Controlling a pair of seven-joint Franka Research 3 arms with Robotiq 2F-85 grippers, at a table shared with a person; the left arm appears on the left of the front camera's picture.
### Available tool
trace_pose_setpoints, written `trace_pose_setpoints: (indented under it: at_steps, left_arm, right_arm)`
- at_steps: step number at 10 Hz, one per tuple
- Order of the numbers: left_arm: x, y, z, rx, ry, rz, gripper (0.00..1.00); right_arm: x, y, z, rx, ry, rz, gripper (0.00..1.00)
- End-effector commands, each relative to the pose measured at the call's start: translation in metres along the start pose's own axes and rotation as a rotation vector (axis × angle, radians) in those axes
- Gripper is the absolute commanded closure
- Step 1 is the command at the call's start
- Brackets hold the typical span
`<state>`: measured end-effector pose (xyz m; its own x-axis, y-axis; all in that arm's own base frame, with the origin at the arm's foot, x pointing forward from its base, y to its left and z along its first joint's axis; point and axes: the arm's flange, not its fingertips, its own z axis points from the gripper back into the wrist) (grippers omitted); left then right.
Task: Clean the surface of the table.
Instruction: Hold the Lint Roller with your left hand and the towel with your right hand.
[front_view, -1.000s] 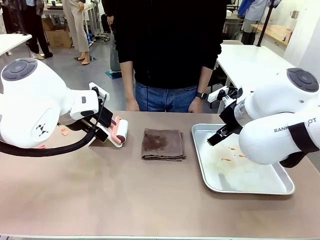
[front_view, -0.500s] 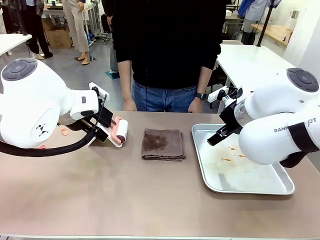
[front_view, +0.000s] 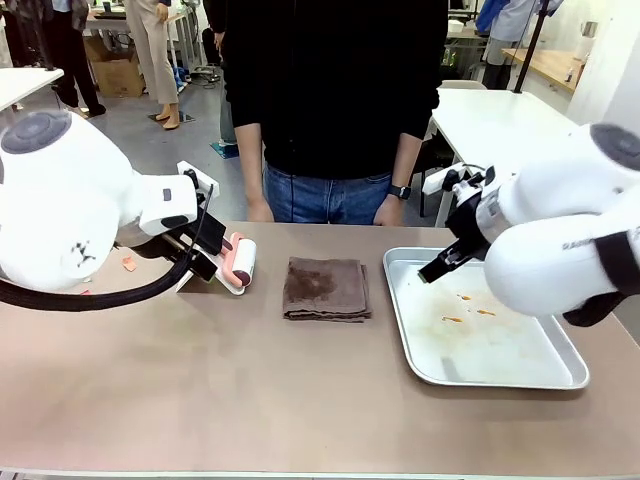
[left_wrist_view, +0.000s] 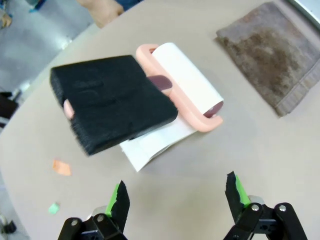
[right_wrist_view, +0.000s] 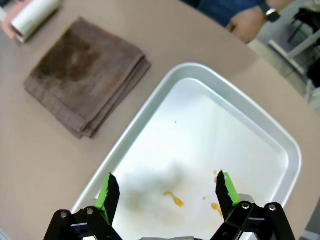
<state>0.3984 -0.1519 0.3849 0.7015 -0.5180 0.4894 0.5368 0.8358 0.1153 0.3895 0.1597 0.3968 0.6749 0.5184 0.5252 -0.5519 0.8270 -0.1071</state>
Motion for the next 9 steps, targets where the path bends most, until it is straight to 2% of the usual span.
trace_pose_setpoints:
  at_steps: [1,3,5,6,7,8,9]
  left_arm:
    - [-0.001,0.012,0.058,-0.051,0.028,0.102,0.00]
    - [-0.012,0.020,0.111,-0.121,-0.075,0.121,0.00]
    - [-0.030,0.027,0.167,-0.105,-0.237,0.150,0.00]
    - [-0.036,0.028,0.173,-0.023,-0.251,0.167,0.00]
    - [0.006,0.027,0.153,-0.088,-0.156,0.157,0.00]
    - [0.006,0.027,0.153,-0.088,-0.156,0.157,0.00]
    - [0.006,0.027,0.153,-0.088,-0.156,0.157,0.00]
  right_arm:
    - [-0.024,-0.018,0.066,0.073,-0.035,-0.073,0.00]
    - [-0.040,-0.029,0.107,0.092,-0.021,-0.092,0.00]
    - [-0.062,-0.037,0.144,0.014,-0.040,-0.107,0.00]
    - [-0.004,-0.035,0.109,0.072,-0.028,-0.121,0.00]
    - [-0.004,-0.035,0.109,0.072,-0.028,-0.121,0.00]
    - [-0.004,-0.035,0.109,0.072,-0.028,-0.121,0.00]
    - [-0.011,-0.042,0.133,0.058,-0.025,-0.130,0.00]
